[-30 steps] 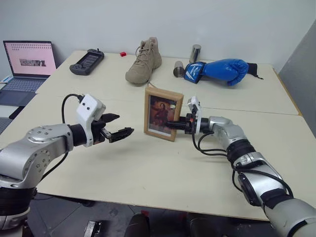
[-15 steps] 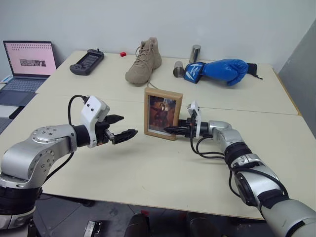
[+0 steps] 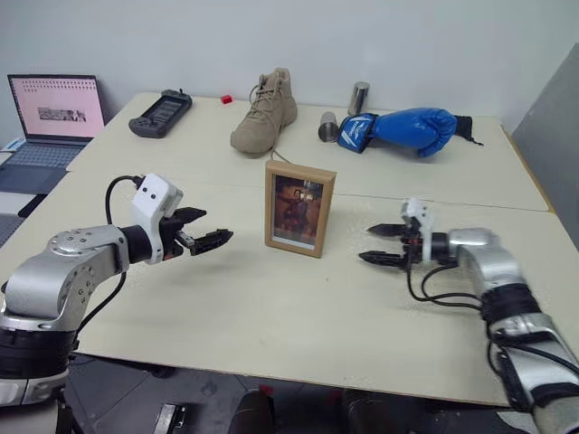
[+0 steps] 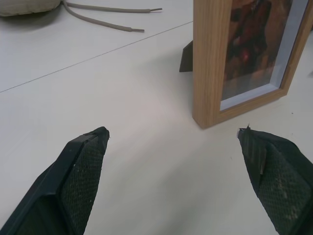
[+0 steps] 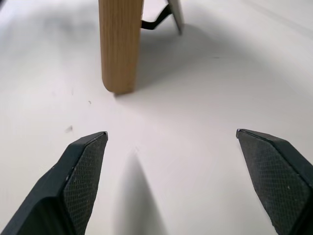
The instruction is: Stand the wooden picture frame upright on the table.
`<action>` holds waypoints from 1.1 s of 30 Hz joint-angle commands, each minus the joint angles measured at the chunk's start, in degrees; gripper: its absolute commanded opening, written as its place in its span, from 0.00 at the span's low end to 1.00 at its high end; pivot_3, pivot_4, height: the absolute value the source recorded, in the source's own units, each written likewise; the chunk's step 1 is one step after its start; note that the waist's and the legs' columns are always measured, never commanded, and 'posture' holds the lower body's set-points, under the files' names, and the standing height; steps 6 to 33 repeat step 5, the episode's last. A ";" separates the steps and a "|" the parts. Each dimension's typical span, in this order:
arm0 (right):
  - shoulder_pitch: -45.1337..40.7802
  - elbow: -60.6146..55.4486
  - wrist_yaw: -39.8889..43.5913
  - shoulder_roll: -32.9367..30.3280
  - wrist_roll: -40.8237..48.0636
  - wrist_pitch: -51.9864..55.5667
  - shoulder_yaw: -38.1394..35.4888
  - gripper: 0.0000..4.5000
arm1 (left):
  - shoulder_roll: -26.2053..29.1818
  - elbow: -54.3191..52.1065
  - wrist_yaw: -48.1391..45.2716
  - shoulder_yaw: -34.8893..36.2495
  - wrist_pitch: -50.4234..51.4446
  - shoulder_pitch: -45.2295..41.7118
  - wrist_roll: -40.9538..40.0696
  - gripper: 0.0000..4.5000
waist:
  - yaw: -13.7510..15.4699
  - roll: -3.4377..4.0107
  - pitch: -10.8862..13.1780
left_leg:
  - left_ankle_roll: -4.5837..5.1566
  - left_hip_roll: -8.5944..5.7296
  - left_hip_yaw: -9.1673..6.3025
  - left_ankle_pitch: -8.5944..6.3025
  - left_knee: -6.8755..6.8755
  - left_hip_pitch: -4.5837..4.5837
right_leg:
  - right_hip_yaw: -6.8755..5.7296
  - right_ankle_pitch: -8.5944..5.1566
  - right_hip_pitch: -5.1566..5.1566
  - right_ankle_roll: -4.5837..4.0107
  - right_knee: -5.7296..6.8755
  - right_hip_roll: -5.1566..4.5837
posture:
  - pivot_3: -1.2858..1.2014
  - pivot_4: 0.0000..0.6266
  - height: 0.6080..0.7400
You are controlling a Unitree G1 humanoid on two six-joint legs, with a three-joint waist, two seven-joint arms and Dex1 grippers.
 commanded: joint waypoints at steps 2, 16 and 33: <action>2.74 -26.14 -4.68 -3.70 10.66 19.41 -5.88 1.00 | 0.04 2.27 -1.90 2.66 -1.47 -2.83 0.55 1.00 | -0.38 0.00 0.00 | 0.00 0.04 -0.02 0.00 0.00 0.02 | 0.00 0.00 -0.01 0.00 0.05 0.04 | 0.52 0.24 1.00; 5.54 -36.23 -11.75 -1.43 16.60 28.93 -9.30 1.00 | -1.06 2.63 -2.29 2.18 -2.43 -4.12 0.79 1.00 | -0.37 -0.01 -0.01 | 0.00 0.04 -0.08 0.00 0.00 0.02 | -0.02 0.00 0.02 0.00 0.05 0.06 | 0.52 0.24 1.00; 5.54 -36.23 -11.75 -1.43 16.60 28.93 -9.30 1.00 | -1.06 2.63 -2.29 2.18 -2.43 -4.12 0.79 1.00 | -0.37 -0.01 -0.01 | 0.00 0.04 -0.08 0.00 0.00 0.02 | -0.02 0.00 0.02 0.00 0.05 0.06 | 0.52 0.24 1.00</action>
